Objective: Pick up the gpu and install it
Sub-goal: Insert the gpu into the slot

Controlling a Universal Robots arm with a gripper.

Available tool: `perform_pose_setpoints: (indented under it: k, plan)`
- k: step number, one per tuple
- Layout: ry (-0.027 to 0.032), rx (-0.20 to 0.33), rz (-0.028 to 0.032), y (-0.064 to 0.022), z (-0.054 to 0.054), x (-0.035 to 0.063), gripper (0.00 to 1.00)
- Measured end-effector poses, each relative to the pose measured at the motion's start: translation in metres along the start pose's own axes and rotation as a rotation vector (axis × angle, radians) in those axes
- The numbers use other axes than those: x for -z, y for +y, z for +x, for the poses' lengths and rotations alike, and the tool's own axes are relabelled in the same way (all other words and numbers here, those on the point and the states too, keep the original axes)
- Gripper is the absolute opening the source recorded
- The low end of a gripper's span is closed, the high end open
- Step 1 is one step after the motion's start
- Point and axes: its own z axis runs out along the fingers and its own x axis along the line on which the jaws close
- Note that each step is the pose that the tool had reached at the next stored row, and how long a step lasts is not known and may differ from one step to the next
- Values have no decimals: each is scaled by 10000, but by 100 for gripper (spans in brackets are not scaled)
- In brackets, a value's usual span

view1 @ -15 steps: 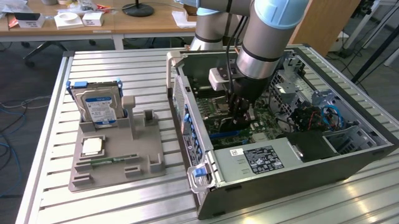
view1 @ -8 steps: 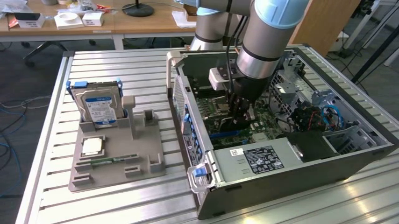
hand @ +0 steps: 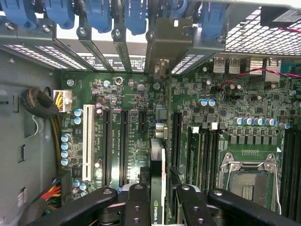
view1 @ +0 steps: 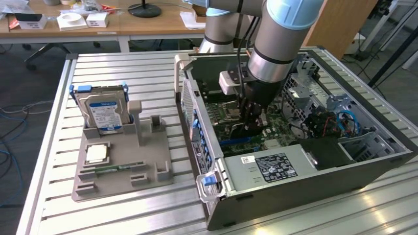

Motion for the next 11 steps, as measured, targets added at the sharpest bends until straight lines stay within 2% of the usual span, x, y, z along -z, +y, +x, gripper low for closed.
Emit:
perform_pose_setpoints:
  k: [4,11]
  plan:
    - [36,-5,-2,-1,1,1,26]
    - [38,-86,2,-1,1,1,26]
